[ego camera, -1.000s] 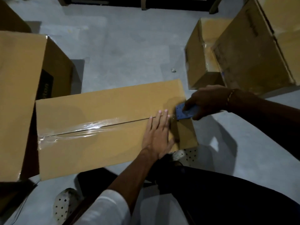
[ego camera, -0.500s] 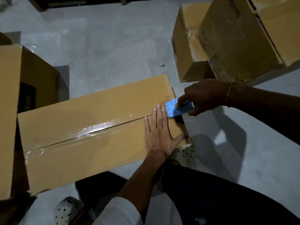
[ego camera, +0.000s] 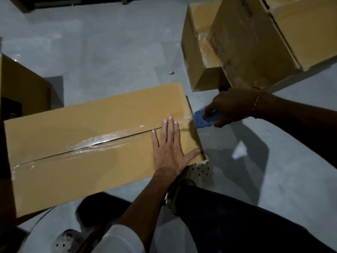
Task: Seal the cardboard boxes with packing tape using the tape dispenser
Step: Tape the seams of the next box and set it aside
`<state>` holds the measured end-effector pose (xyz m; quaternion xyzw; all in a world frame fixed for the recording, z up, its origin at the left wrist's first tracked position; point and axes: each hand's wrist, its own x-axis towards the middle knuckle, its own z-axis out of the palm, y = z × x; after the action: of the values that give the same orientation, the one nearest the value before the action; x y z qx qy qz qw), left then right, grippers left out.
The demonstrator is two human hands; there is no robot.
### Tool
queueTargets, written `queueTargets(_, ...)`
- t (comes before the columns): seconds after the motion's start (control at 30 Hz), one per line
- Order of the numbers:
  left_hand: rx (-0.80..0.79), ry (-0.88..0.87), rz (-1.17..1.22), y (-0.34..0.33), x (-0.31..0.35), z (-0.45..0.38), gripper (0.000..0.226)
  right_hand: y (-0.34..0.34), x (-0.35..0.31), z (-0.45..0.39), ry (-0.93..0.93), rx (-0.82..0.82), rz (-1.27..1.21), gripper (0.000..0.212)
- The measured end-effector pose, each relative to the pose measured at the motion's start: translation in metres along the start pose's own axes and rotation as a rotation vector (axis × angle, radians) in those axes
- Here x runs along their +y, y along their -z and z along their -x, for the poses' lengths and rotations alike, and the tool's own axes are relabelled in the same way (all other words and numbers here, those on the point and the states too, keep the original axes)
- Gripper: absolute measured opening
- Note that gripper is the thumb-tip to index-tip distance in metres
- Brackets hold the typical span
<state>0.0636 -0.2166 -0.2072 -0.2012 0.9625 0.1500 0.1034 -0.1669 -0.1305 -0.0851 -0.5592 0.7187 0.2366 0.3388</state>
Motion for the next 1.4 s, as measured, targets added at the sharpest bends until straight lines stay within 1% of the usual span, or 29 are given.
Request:
queueTargets(0.13,0.002,-0.002,-0.001,0.002,0.000,-0.001,0.117,0.004,-0.008,-0.007,-0.020,0.051,0.010,0.051)
queueTargets(0.27,-0.037,0.002,-0.044,0.005,0.002,-0.004,0.114,0.018,-0.020,-0.007,-0.037,0.112,0.091,0.050)
queueTargets(0.37,-0.051,-0.102,-0.095,0.005,0.005,-0.006,0.102,0.022,-0.037,-0.008,-0.070,0.150,0.221,0.049)
queueTargets(0.43,-0.070,-0.208,-0.166,0.009,0.006,-0.011,0.094,0.028,-0.050,-0.007,-0.123,0.172,0.208,0.041)
queueTargets(0.5,-0.113,-0.293,-0.212,0.018,0.007,-0.018,0.091,0.031,-0.061,-0.010,-0.193,0.153,0.227,0.035)
queueTargets(0.6,-0.175,-0.343,-0.209,0.032,0.010,-0.027,0.089,0.011,-0.077,-0.024,-0.307,0.214,0.201,0.022)
queueTargets(0.63,-0.191,-0.351,-0.198,0.036,0.011,-0.028,0.090,-0.002,-0.081,-0.026,-0.349,0.233,0.175,0.022)
queueTargets(0.67,-0.205,-0.357,-0.200,0.039,0.012,-0.030,0.092,-0.015,-0.082,-0.028,-0.394,0.250,0.116,0.022)
queueTargets(0.73,-0.237,-0.367,-0.234,0.045,0.013,-0.036,0.093,-0.042,-0.076,-0.029,-0.430,0.269,-0.095,0.021)
queueTargets(0.77,-0.242,-0.378,-0.261,0.049,0.014,-0.040,0.090,-0.055,-0.072,-0.029,-0.442,0.278,-0.218,0.024)
queueTargets(0.83,-0.214,-0.430,-0.315,0.057,0.015,-0.053,0.076,-0.076,-0.066,-0.025,-0.507,0.310,-0.505,0.033)
queueTargets(0.9,-0.197,-0.496,-0.340,0.067,0.023,-0.069,0.065,-0.094,-0.061,-0.022,-0.585,0.372,-0.784,0.040)
queueTargets(0.97,-0.210,-0.505,-0.392,0.075,0.033,-0.085,0.061,-0.105,-0.059,-0.018,-0.649,0.459,-1.045,0.042)
queueTargets(1.03,-0.251,-0.477,-0.416,0.078,0.037,-0.099,0.063,-0.108,-0.054,-0.015,-0.691,0.561,-1.352,0.044)
queueTargets(1.1,-0.289,-0.421,-0.337,0.073,0.029,-0.104,0.077,-0.106,-0.050,-0.015,-0.683,0.673,-1.631,0.044)
queueTargets(1.13,-0.284,-0.398,-0.288,0.069,0.022,-0.102,0.083,-0.103,-0.048,-0.016,-0.673,0.717,-1.734,0.039)
queueTargets(1.2,-0.249,-0.377,-0.240,0.057,0.005,-0.086,0.086,-0.093,-0.044,-0.015,-0.651,0.805,-1.869,0.028)
queueTargets(1.3,-0.191,-0.366,-0.195,0.036,-0.023,-0.044,0.081,-0.073,-0.043,-0.006,-0.563,0.879,-1.979,0.021)
queueTargets(1.33,-0.161,-0.355,-0.182,0.029,-0.033,-0.028,0.079,-0.067,-0.042,-0.003,-0.524,0.888,-1.981,0.021)
queueTargets(1.4,-0.116,-0.338,-0.175,0.021,-0.055,0.005,0.076,-0.052,-0.045,0.006,-0.445,0.880,-1.974,0.029)
